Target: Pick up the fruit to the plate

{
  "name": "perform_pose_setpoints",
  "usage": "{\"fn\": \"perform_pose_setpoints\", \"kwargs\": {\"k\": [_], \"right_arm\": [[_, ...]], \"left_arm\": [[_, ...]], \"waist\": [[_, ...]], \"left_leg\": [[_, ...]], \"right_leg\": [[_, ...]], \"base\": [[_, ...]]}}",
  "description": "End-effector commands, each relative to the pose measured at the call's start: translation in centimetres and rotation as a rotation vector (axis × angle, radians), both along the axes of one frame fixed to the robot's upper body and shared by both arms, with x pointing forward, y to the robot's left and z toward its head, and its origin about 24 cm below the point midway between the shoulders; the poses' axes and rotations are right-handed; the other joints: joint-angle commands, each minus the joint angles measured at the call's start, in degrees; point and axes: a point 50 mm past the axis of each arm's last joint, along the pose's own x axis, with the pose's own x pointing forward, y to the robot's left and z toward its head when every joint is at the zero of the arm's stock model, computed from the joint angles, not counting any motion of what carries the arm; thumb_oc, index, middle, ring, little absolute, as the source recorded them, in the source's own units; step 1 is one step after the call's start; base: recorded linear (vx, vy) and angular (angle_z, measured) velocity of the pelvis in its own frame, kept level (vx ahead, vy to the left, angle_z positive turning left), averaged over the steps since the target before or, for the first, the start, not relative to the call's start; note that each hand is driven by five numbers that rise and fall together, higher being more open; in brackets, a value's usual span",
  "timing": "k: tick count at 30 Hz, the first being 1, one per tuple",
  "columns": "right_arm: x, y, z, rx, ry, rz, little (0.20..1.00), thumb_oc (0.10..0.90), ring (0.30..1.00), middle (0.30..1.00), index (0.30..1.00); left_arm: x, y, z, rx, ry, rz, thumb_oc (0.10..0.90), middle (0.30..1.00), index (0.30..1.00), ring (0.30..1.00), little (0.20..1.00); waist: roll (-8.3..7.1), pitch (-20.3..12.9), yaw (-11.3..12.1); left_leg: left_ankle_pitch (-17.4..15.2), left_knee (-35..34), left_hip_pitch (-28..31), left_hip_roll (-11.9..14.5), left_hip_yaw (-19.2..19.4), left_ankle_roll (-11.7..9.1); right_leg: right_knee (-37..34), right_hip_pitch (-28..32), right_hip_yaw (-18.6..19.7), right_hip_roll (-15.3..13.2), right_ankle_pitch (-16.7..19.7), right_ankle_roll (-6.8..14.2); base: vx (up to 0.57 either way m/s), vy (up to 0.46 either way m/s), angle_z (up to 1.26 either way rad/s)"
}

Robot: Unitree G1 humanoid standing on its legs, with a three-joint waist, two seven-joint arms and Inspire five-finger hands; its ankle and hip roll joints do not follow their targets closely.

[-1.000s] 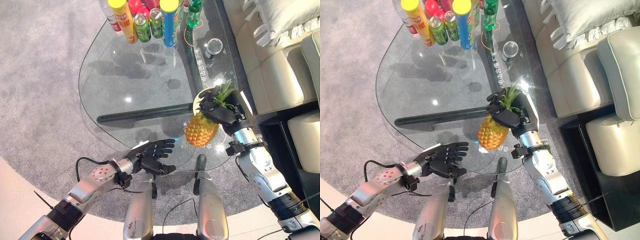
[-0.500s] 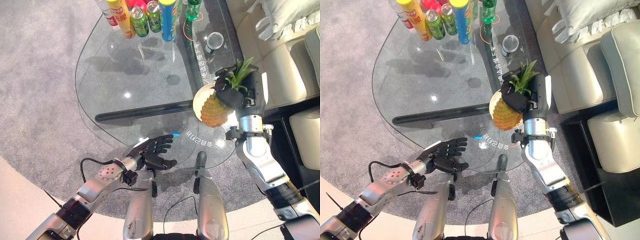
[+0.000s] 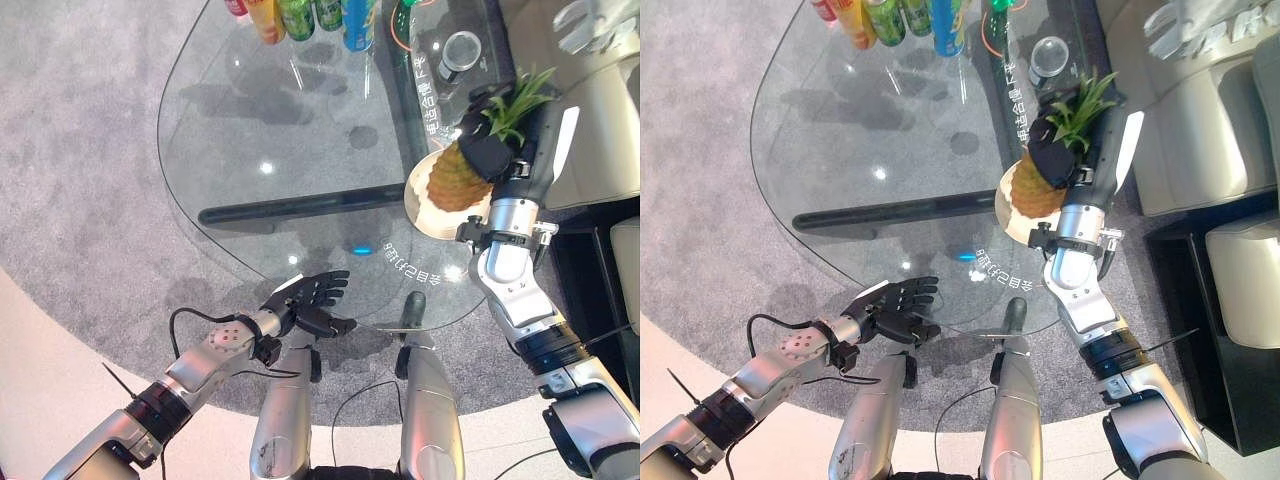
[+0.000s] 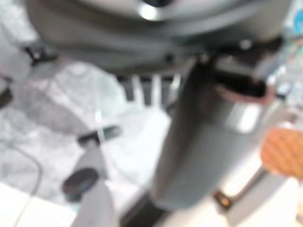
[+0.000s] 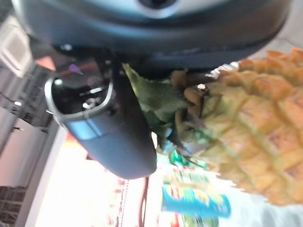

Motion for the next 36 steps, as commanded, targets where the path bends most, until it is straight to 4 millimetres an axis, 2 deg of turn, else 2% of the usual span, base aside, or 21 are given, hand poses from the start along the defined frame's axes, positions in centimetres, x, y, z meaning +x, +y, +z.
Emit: {"fn": "perform_pose_setpoints", "kwargs": {"k": [1,8,14,24,32,36], "right_arm": [[-2.2,1.3,6.7,-0.049,-0.411,0.014,0.2,0.1,0.3,0.3,0.3],[-2.0,1.2,6.9,-0.121,-0.466,-0.121,0.2,0.1,0.3,0.3,0.3],[-1.5,1.9,6.3,-0.29,-0.486,-0.198,0.2,0.1,0.3,0.3,0.3],[-1.1,1.7,5.5,-0.287,-0.469,-0.179,0.2,0.1,0.3,0.3,0.3],[-0.6,1.3,5.0,-0.187,-0.461,-0.159,0.2,0.1,0.3,0.3,0.3],[-0.1,1.6,4.6,-0.224,-0.445,-0.195,0.2,0.1,0.3,0.3,0.3]], "left_arm": [[-0.9,-2.3,1.3,-0.14,-0.047,-0.072,0.8,0.9,0.9,0.9,0.9],[-0.7,-2.6,1.7,-0.16,-0.046,-0.076,0.8,0.9,0.9,0.9,0.9],[-0.8,-3.1,1.8,-0.177,-0.04,-0.079,0.8,0.9,0.9,0.9,0.9],[-0.5,-3.1,2.3,-0.184,-0.051,-0.084,0.8,0.9,0.9,0.9,0.9],[0.1,-3.8,2.8,-0.185,-0.059,-0.09,0.8,0.9,0.9,0.9,0.9],[0.4,-4.2,2.9,-0.188,-0.06,-0.089,0.8,0.9,0.9,0.9,0.9]], "waist": [[1.64,-1.4,-0.7],[2.75,-1.4,-0.5],[3.84,-1.4,-0.2],[4.74,-1.4,0.1],[5.5,-1.4,0.5],[5.91,-1.4,0.6]], "left_leg": [[-6.7,7.2,-3.7,-7.5,3.6,2.5],[-6.6,7.4,-5.8,-7.9,3.6,2.7],[-6.7,8.3,-7.8,-8.2,3.2,2.7],[-6.2,8.6,-10.5,-8.3,2.9,2.6],[-6.6,10.5,-13.5,-8.4,2.4,2.5],[-6.8,11.3,-14.7,-8.4,2.2,2.5]], "right_leg": [[-0.1,0.1,-5.8,6.1,-2.0,-1.4],[0.8,-2.5,-5.5,6.0,-1.9,-1.3],[2.1,-4.8,-5.2,5.6,-2.2,-1.3],[3.2,-7.8,-5.1,5.5,-2.2,-1.4],[5.8,-10.9,-5.3,4.7,-2.8,-1.6],[7.0,-12.4,-5.5,4.2,-3.0,-1.6]], "base": [[-0.01,0.034,0.02],[0.01,0.034,0.02],[0.0,0.0,0.0],[0.0,0.002,0.02],[0.0,-0.006,0.01],[0.0,-0.012,0.09]]}}
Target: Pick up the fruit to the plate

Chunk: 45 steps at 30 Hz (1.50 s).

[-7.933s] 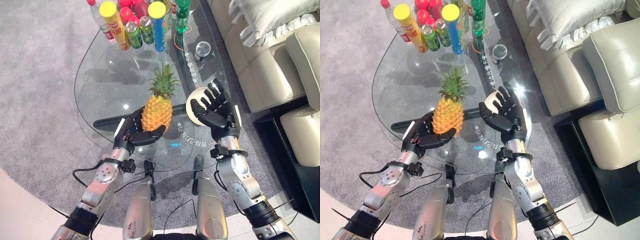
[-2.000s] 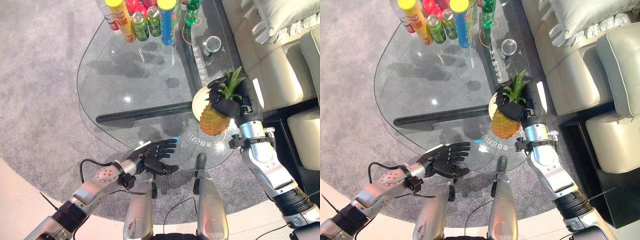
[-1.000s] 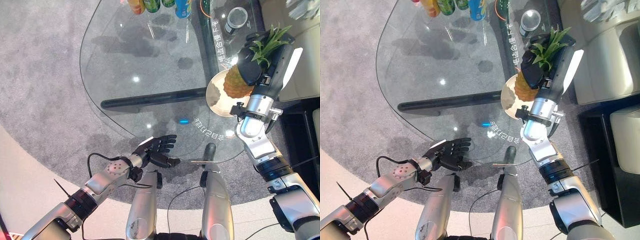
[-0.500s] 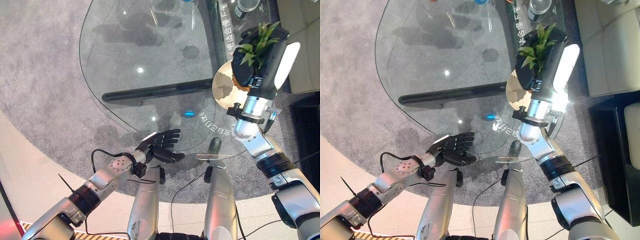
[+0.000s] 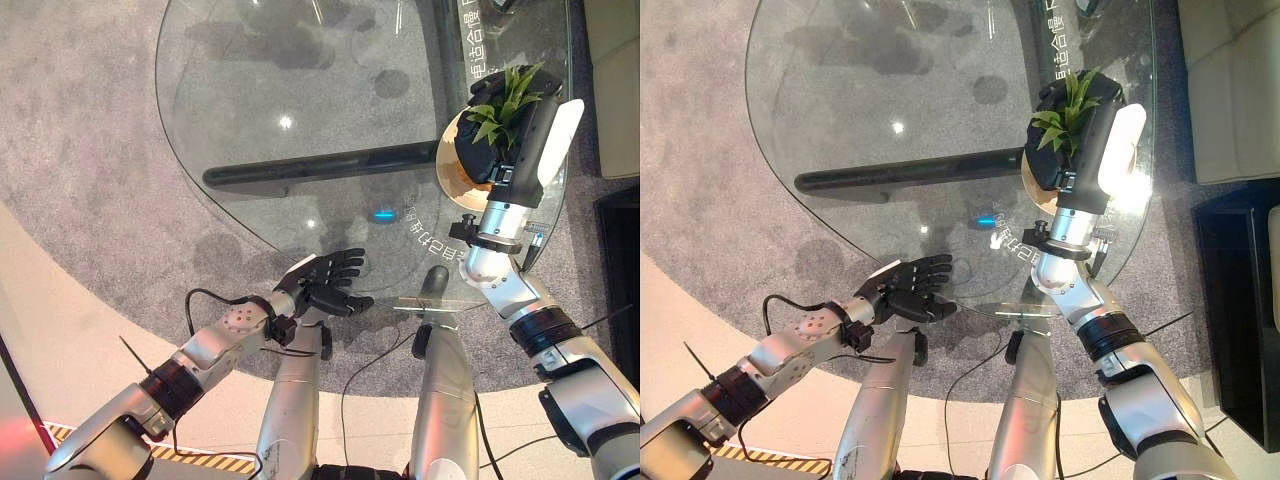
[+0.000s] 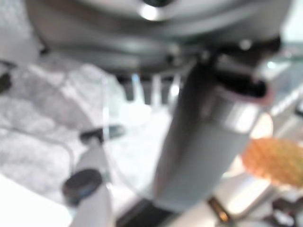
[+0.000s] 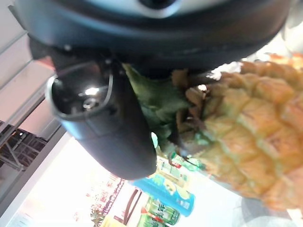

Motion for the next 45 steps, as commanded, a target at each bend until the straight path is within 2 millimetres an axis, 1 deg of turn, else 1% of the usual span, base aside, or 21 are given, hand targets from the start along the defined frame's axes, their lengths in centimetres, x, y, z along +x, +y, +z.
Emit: {"fn": "perform_pose_setpoints", "kwargs": {"k": [1,5,7,15,23,27,34,45], "right_arm": [[-1.1,1.0,5.9,-0.012,-0.305,0.072,0.2,0.1,0.3,0.3,0.3],[-0.8,0.6,5.2,-0.033,-0.285,0.04,0.2,0.1,0.3,0.3,0.3],[-0.7,0.1,5.0,-0.034,-0.274,0.034,0.2,0.1,0.3,0.3,0.3],[-0.5,-0.9,4.6,-0.039,-0.253,0.011,0.2,0.1,0.3,0.3,0.3],[-0.4,-0.6,4.1,-0.081,-0.229,0.003,0.2,0.1,0.3,0.3,0.3],[-0.4,-0.6,4.0,-0.098,-0.238,-0.003,0.2,0.1,0.3,0.3,0.3],[-0.7,-0.1,4.7,-0.112,-0.306,-0.001,0.2,0.1,0.3,0.3,0.3],[-1.4,0.3,6.6,-0.137,-0.405,0.007,0.2,0.1,0.3,0.3,0.3]], "left_arm": [[-1.5,-2.0,0.4,-0.109,-0.009,-0.073,0.8,0.9,0.9,0.9,0.9],[-1.4,-2.0,0.4,-0.107,-0.011,-0.074,0.8,0.9,0.9,0.9,0.9],[-1.4,-2.0,0.4,-0.104,-0.012,-0.074,0.8,0.9,0.9,0.9,0.9],[-1.2,-1.6,0.6,-0.101,-0.02,-0.074,0.8,0.9,0.9,0.9,0.9],[-1.0,-1.7,1.0,-0.111,-0.038,-0.067,0.8,0.9,0.9,0.9,0.9],[-1.1,-1.8,0.9,-0.109,-0.034,-0.064,0.8,0.9,0.9,0.9,0.9],[-1.2,-1.9,0.8,-0.115,-0.034,-0.065,0.8,0.9,0.9,0.9,0.9],[-1.4,-1.5,0.8,-0.115,-0.03,-0.053,0.8,0.9,0.9,0.9,0.9]], "waist": [[3.27,-1.4,-0.8],[3.55,-1.4,-0.8],[3.7,-1.4,-0.7],[4.17,-1.4,-0.6],[4.3,-1.4,-0.9],[4.49,-1.4,-0.9],[4.82,-1.4,-0.9],[4.44,-1.4,-1.0]], "left_leg": [[-7.9,7.3,-3.4,-7.5,4.1,2.9],[-7.8,7.4,-4.3,-7.4,4.2,2.9],[-7.7,7.5,-4.8,-7.5,4.1,2.8],[-7.5,7.6,-6.1,-7.6,4.1,2.8],[-7.3,7.7,-7.1,-7.4,4.5,2.7],[-7.1,7.7,-7.4,-7.4,4.5,2.6],[-7.2,7.8,-7.6,-7.4,4.6,2.7],[-7.4,7.9,-7.3,-7.2,4.6,2.8]], "right_leg": [[-1.8,0.1,-5.3,5.6,-0.4,-0.9],[-1.3,-1.1,-5.1,5.6,-0.4,-0.9],[-1.1,-1.5,-5.0,5.6,-0.4,-0.9],[-0.7,-3.1,-4.8,5.6,-0.2,-0.8],[-0.4,-4.3,-4.5,5.8,0.1,-0.8],[-0.4,-4.6,-4.4,5.8,0.2,-0.9],[-0.2,-5.0,-4.2,5.8,0.2,-0.9],[-0.3,-4.5,-4.3,5.9,0.2,-0.7]], "base": [[0.01,0.001,0.07],[0.0,0.0,0.02],[0.0,0.0,0.0],[0.0,0.0,0.0],[0.0,0.0,0.0],[0.0,0.0,0.0],[0.0,0.0,0.0],[0.0,0.0,0.0]]}}
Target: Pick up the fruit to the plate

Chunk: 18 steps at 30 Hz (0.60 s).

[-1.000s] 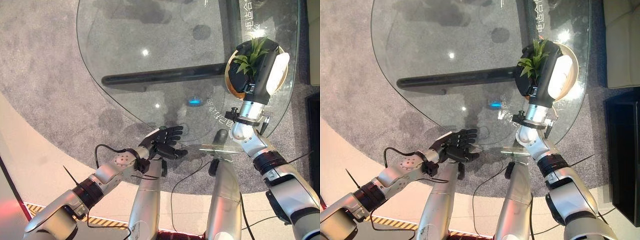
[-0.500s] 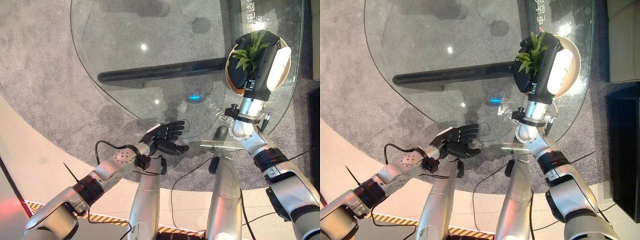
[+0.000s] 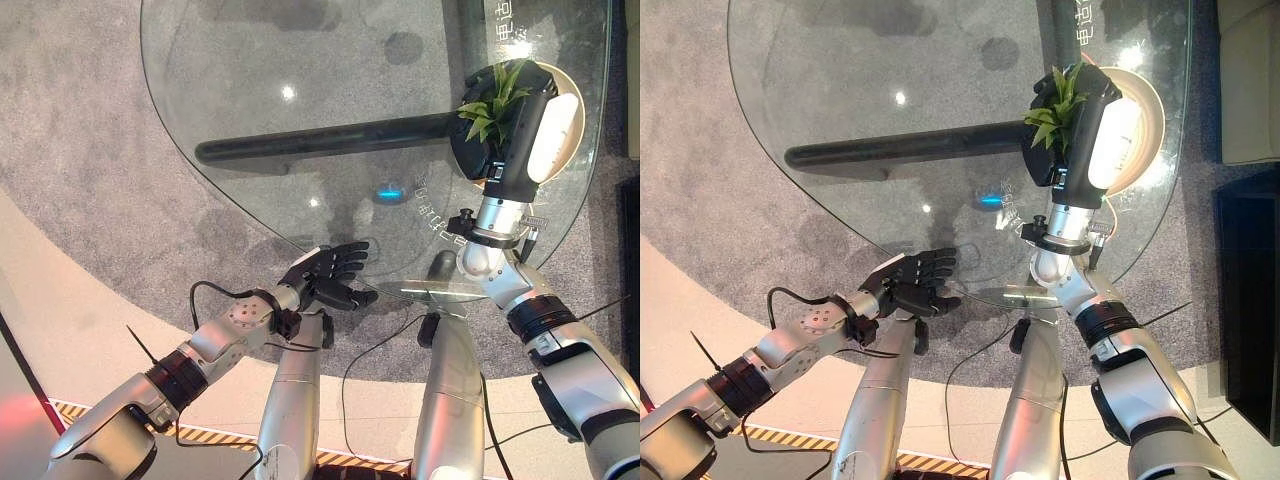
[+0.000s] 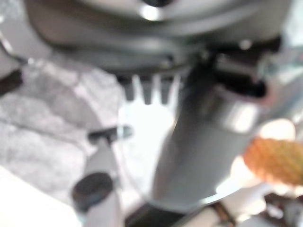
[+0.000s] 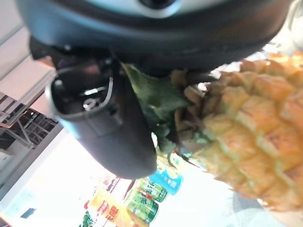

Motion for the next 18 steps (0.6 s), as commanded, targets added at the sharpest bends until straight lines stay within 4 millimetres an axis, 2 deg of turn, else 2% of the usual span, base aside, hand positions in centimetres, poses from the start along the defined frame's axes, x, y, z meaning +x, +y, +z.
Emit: {"fn": "perform_pose_setpoints", "kwargs": {"k": [1,6,18], "right_arm": [[-1.95,0.34,6.48,-0.028,-0.34,0.079,0.2,0.1,0.3,0.3,0.3],[-1.9,0.13,7.19,-0.035,-0.353,0.063,0.2,0.1,0.3,0.3,0.3],[-1.45,-0.53,7.27,-0.04,-0.335,0.017,0.2,0.1,0.3,0.3,0.3]], "left_arm": [[-1.73,-1.15,0.54,-0.109,-0.013,-0.062,0.8,0.9,0.9,0.9,0.9],[-1.82,-1.19,0.57,-0.113,-0.013,-0.063,0.8,0.9,0.9,0.9,0.9],[-1.9,-1.13,0.47,-0.12,-0.013,-0.061,0.8,0.9,0.9,0.9,0.9]], "waist": [[4.02,-1.4,-1.1],[4.25,-1.4,-0.9],[4.4,-1.4,-0.6]], "left_leg": [[-7.4,5.2,-0.8,-6.8,5.2,2.7],[-7.4,5.4,-1.2,-6.8,4.9,2.8],[-7.4,5.5,-1.5,-7.0,4.9,2.8]], "right_leg": [[-3.0,1.7,-4.4,6.3,0.4,-0.3],[-2.8,1.1,-4.4,6.2,0.4,-0.3],[-2.8,1.0,-4.5,6.3,0.4,-0.3]], "base": [[0.0,0.0,0.0],[0.0,0.0,0.0],[0.0,0.0,0.0]]}}
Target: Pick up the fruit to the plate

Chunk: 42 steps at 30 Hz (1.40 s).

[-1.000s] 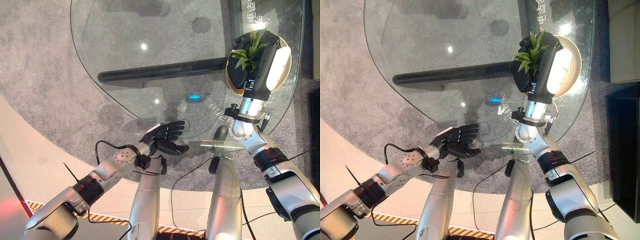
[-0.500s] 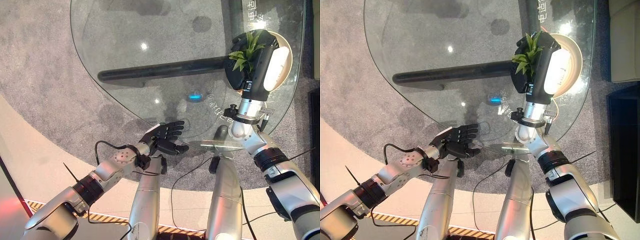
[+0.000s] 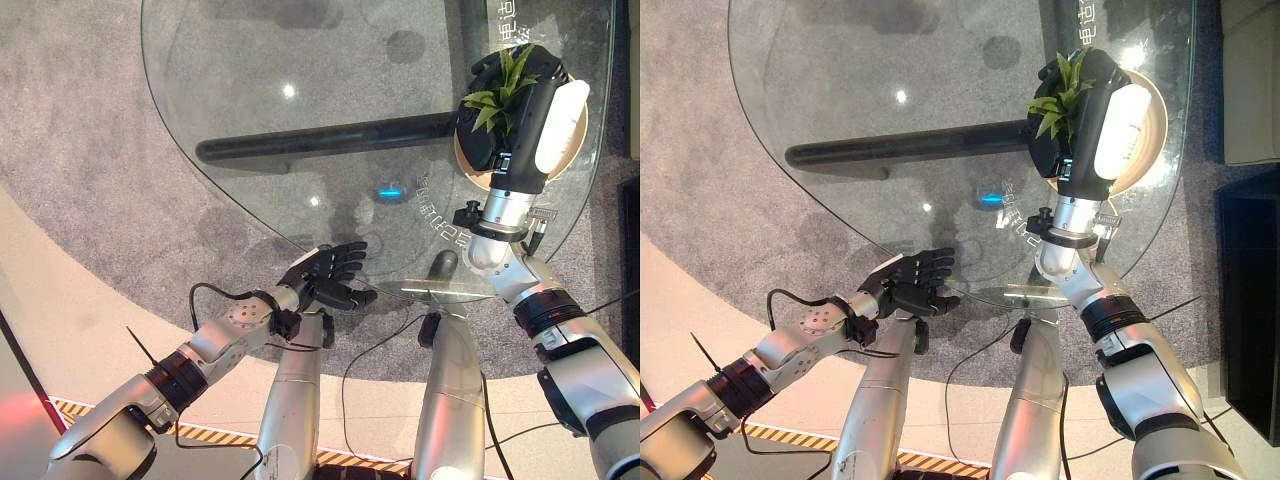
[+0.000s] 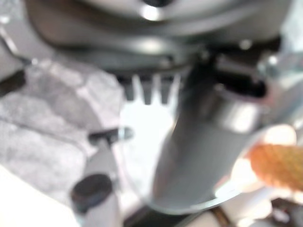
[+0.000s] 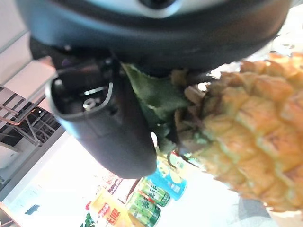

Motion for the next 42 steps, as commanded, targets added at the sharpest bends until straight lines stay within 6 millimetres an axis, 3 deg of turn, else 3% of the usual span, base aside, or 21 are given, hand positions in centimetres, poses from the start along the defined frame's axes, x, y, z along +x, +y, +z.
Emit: {"fn": "perform_pose_setpoints", "kwargs": {"k": [1,9,10,11,42], "right_arm": [[-1.5,-0.2,6.1,-0.025,-0.309,0.034,0.2,0.1,0.3,0.3,0.3],[-1.3,-0.5,5.9,-0.023,-0.269,0.017,0.2,0.1,0.3,0.3,0.3],[-1.1,-0.7,5.6,-0.022,-0.243,0.008,0.851,0.751,0.858,0.858,0.858],[-1.0,-0.8,5.5,-0.02,-0.233,0.003,0.9,0.8,0.9,0.9,0.9],[-1.2,-1.6,3.7,0.045,-0.196,-0.054,0.9,0.8,0.9,0.9,0.9]], "left_arm": [[-1.9,-1.2,0.6,-0.107,-0.022,-0.076,0.8,0.9,0.9,0.9,0.9],[-1.9,-1.2,0.6,-0.11,-0.022,-0.079,0.8,0.9,0.9,0.9,0.9],[-1.9,-1.1,0.6,-0.109,-0.026,-0.078,0.8,0.9,0.9,0.9,0.9],[-1.9,-1.1,0.6,-0.109,-0.026,-0.076,0.8,0.9,0.9,0.9,0.9],[-2.1,-0.6,0.6,-0.098,-0.031,-0.059,0.8,0.9,0.9,0.9,0.9]], "waist": [[4.42,-1.4,-0.8],[4.38,-1.4,-0.8],[4.39,-1.4,-0.9],[4.34,-1.4,-0.9],[2.88,-1.4,-1.2]], "left_leg": [[-7.4,5.5,-1.4,-7.0,4.9,2.8],[-7.4,5.4,-1.5,-7.1,4.8,2.8],[-7.4,5.4,-1.6,-7.1,4.8,2.9],[-7.4,5.4,-1.6,-7.1,4.8,2.9],[-7.8,5.1,0.3,-6.9,4.6,3.0]], "right_leg": [[-2.7,1.0,-4.5,6.3,0.5,-0.3],[-2.8,0.8,-4.3,6.4,0.5,-0.3],[-2.9,0.8,-4.2,6.5,0.6,-0.3],[-2.9,0.8,-4.2,6.5,0.6,-0.3],[-4.2,3.4,-4.6,7.0,0.7,-0.2]], "base": [[0.0,0.0,0.0],[0.0,0.0,0.0],[0.0,0.0,0.0],[0.0,0.0,0.0],[0.0,0.0,0.0]]}}
